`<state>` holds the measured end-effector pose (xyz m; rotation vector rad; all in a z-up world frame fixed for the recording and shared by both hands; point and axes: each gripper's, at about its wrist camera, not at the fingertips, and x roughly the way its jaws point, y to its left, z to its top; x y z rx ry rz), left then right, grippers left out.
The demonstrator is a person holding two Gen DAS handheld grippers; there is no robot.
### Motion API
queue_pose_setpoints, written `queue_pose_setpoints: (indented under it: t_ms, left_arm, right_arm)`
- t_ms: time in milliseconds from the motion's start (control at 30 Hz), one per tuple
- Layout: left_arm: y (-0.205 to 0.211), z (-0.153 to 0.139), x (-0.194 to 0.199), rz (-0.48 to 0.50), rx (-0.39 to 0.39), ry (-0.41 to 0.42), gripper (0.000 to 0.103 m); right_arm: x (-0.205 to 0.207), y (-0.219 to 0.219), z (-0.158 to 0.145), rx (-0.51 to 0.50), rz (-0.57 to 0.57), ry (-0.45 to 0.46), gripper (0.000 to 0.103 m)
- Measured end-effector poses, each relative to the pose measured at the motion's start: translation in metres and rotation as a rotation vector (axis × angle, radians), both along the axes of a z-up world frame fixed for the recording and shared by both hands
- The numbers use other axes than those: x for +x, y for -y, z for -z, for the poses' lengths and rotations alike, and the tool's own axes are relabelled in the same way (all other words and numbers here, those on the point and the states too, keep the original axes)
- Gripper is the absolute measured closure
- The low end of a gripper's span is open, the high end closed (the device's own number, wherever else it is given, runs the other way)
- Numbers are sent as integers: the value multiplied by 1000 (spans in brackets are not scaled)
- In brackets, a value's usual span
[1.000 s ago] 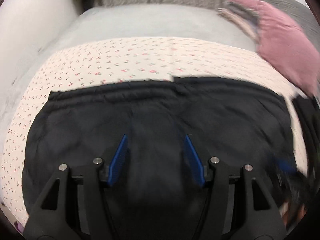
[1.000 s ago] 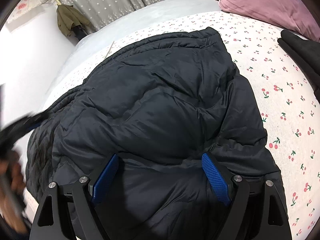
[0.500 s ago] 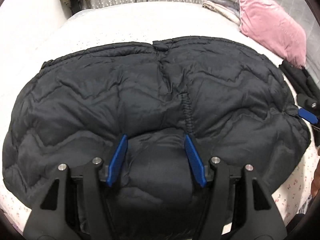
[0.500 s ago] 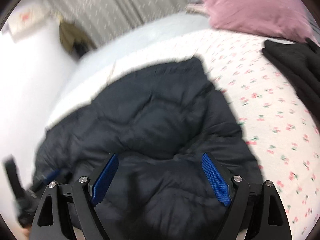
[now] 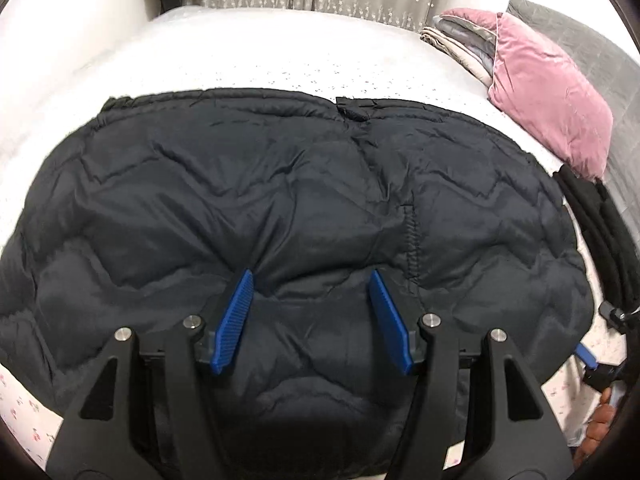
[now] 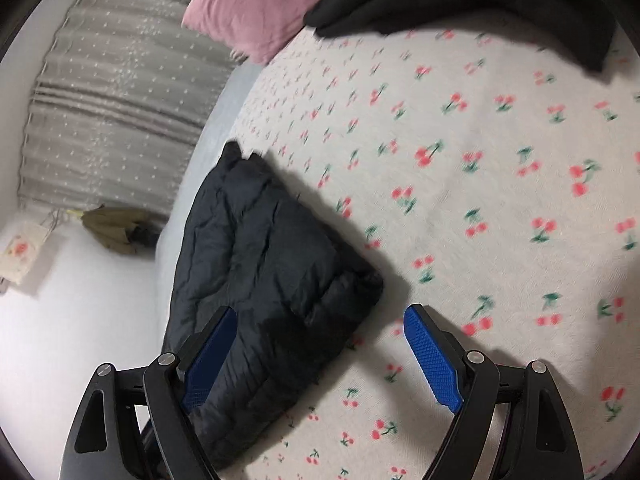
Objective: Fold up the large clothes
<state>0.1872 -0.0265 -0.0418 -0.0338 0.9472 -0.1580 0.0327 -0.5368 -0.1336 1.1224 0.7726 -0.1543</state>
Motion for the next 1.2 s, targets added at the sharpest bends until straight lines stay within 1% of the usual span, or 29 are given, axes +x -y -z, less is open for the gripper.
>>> queue_pose_setpoints:
  t_ms: [67,200,300,367,400,467,533,567,600,667,767,833,967,1000,1067,1133,1200]
  left_arm:
    - [6,1,-1,9,23,2,41]
    - [16,4,-2,35,82,7,41]
    - [15,4,-2,42,81,5,41]
    - [12,4,-1,40,65,-1,41]
    - [12,5,-1,38,59,-2,41]
    - [11,4,0,34,47,-2,41]
    - [8,2,-1,33,23,1,41]
    - [6,0,-2,35,-1,3,41]
    - [4,-3,-3,42,-35,5,41]
    - [2,-11,-4,56,-81,20,41]
    - [0,-21,-2,48,-68,57,41]
    - [1,-23,2,50,-71,60,41]
    - [11,-15,10,79,-116,28,41]
    - [19,-10,11,101,-106,9,41]
    - [40,2,11,151,-54,-10,41]
    - [55,6,7,176,-25,-10,41]
    - [70,6,0,222,14,7,41]
  right_arm:
    - [11,-9,2,10,-60,15,16]
    - [35,-40,0,-21,-147,37,16]
    - [54,-52,-1,-26,-146,55,15]
    - [62,-59,-1,-38,-126,62,20]
    - [64,-62,-2,-51,-116,72,25]
    - [68,-68,-9,-98,-109,86,58]
    - [60,-72,-23,-172,-101,121,71]
    - [55,-74,-33,-208,-100,149,76]
    - [44,-74,-43,-252,-105,185,77]
    - [28,-87,-69,-376,-117,256,81]
    - [15,-109,-97,-541,-121,326,84]
    - [9,-117,-107,-602,-131,356,84]
    - [-15,-120,-121,-678,-133,390,85]
    - [-12,-120,-123,-691,-126,394,85]
    - [-22,-119,-131,-737,-92,404,85]
    - [-26,-119,-136,-754,-76,416,85]
    - [-30,-118,-138,-774,-66,417,85]
